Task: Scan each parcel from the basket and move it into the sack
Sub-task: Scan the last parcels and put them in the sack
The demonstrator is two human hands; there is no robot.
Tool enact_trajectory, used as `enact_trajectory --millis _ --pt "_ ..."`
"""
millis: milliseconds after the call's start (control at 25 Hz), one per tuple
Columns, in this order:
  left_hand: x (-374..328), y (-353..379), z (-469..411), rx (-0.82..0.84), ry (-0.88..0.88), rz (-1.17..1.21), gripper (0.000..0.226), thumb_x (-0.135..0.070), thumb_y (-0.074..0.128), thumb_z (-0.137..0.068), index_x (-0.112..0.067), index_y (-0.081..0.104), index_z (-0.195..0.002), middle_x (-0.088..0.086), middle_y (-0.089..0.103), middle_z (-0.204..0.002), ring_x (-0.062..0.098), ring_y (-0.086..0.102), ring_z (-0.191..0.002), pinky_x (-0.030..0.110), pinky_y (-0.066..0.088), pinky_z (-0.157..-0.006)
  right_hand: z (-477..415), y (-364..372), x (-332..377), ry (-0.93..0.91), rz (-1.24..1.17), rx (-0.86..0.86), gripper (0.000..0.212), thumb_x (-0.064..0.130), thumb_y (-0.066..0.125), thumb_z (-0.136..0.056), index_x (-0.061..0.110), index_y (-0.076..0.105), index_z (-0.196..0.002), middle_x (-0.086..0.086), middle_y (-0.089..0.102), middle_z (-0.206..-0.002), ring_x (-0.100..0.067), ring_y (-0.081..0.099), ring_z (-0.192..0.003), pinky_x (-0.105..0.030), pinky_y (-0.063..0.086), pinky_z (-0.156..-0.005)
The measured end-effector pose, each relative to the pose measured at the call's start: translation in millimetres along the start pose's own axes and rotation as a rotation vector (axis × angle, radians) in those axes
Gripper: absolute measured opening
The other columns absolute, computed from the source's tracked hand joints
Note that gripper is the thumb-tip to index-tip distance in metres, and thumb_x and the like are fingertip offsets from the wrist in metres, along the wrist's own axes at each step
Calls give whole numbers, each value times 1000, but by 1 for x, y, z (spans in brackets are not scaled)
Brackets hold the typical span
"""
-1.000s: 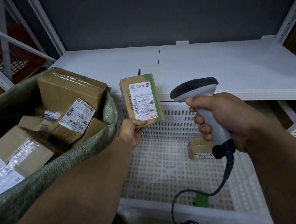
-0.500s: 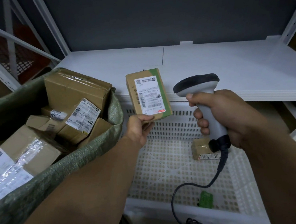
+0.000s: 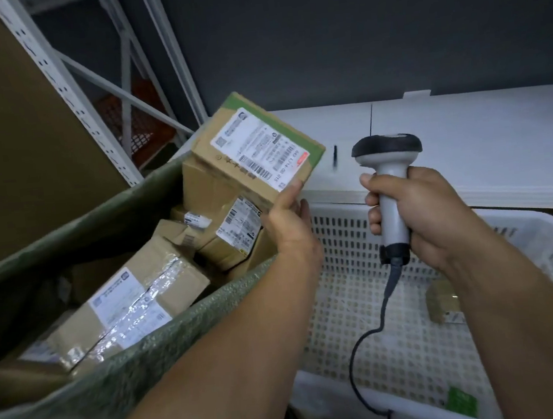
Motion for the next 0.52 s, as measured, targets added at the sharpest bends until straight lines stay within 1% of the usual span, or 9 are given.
enact_trajectory --millis 80,160,200,280,360,440,520 --pt "-23 -8 -3 -59 74 55 70 -23 76 -85 -20 45 -148 5 67 -130 20 62 -120 32 52 -101 -1 7 0 -2 1 10 13 17 70 -95 7 63 -99 -5 59 -72 -16 55 -53 -32 51 -55" --pt "-44 -17 -6 -110 126 95 71 -36 75 -89 -23 41 -150 4 63 -131 21 60 -121 39 52 -106 -3 10 -2 1 8 5 13 18 70 -95 8 62 -98 -4 60 -72 -16 55 -54 -33 52 -56" --pt "-53 -20 -4 -132 126 92 67 -43 72 -91 -25 42 -147 1 61 -129 20 58 -120 41 52 -106 -3 10 -2 3 7 1 13 18 71 -95 8 62 -98 -4 60 -72 -16 55 -53 -33 52 -56" --pt "-63 -23 1 -171 84 67 55 -57 66 -91 -30 45 -134 -3 57 -117 18 52 -118 43 54 -103 -4 11 -2 7 3 -7 13 17 71 -95 8 62 -97 -5 59 -71 -16 54 -52 -33 52 -56" --pt "-68 -24 5 -194 34 59 58 -67 64 -87 -29 47 -128 -5 55 -109 20 50 -119 45 55 -100 -4 13 -2 14 9 -12 13 17 71 -95 8 62 -95 -5 59 -71 -16 54 -52 -33 52 -55" --pt "-72 -25 6 -209 -1 57 72 -72 67 -82 -24 50 -134 -1 56 -119 21 48 -124 47 56 -98 -4 17 -2 17 14 -6 13 18 70 -95 8 62 -95 -5 59 -72 -16 54 -52 -32 52 -53" --pt "-74 -28 6 -240 -17 56 81 -71 71 -78 -22 50 -139 2 55 -127 22 50 -125 45 58 -94 -4 19 -4 21 19 2 13 17 70 -95 8 61 -95 -6 59 -73 -16 54 -52 -32 52 -53"
Point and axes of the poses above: each hand's wrist, its own z-axis away from the middle knuckle, its own y-axis out of the palm, x = y × z, the point moved 7 cm from there along -z, towards the middle knuckle
